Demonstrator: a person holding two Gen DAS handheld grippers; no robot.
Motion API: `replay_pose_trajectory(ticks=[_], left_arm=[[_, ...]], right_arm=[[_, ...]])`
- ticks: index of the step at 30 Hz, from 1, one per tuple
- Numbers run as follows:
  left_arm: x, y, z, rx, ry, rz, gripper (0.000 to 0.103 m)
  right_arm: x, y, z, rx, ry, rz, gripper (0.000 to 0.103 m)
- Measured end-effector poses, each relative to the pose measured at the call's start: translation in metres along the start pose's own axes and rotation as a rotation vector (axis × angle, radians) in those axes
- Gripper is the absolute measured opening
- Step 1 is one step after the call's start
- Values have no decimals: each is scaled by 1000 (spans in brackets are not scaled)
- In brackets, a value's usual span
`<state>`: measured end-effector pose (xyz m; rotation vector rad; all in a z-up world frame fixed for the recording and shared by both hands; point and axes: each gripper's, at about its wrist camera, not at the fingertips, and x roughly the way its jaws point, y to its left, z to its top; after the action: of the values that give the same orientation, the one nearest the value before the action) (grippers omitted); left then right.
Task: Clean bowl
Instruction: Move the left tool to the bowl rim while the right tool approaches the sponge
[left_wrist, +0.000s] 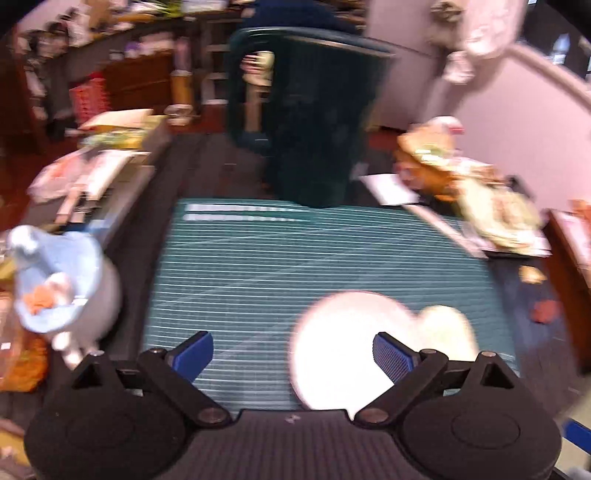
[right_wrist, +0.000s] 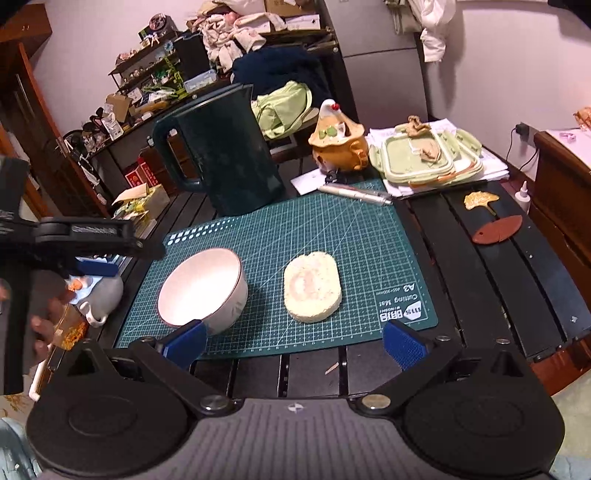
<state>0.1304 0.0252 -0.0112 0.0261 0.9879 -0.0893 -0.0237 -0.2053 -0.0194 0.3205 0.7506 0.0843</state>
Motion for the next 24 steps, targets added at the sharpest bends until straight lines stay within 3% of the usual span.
replay_pose_trajectory(ticks=[1, 6, 8, 12, 16, 20, 24], left_arm=[[5, -2, 0, 7, -4, 25, 92], [24, 6, -3, -63, 36, -60, 77], [34, 9, -4, -93, 73, -81, 56], [44, 10, -6, -103, 129, -73, 27], [42, 11, -11, -89, 131, -73, 23], [40, 6, -13, -83, 130, -121, 20], [39, 3, -15, -75, 105, -101, 20]], right_arm=[[1, 0, 0, 0, 4, 7, 103], [5, 0, 1, 7, 24, 17, 103], [6, -1, 1, 16, 32, 33, 103], [9, -1, 1, 24, 43, 58, 102], [11, 1, 1, 11, 51, 61, 101], [10, 4, 1, 3, 53, 66, 97], [9, 8, 7, -5, 44, 66, 96]])
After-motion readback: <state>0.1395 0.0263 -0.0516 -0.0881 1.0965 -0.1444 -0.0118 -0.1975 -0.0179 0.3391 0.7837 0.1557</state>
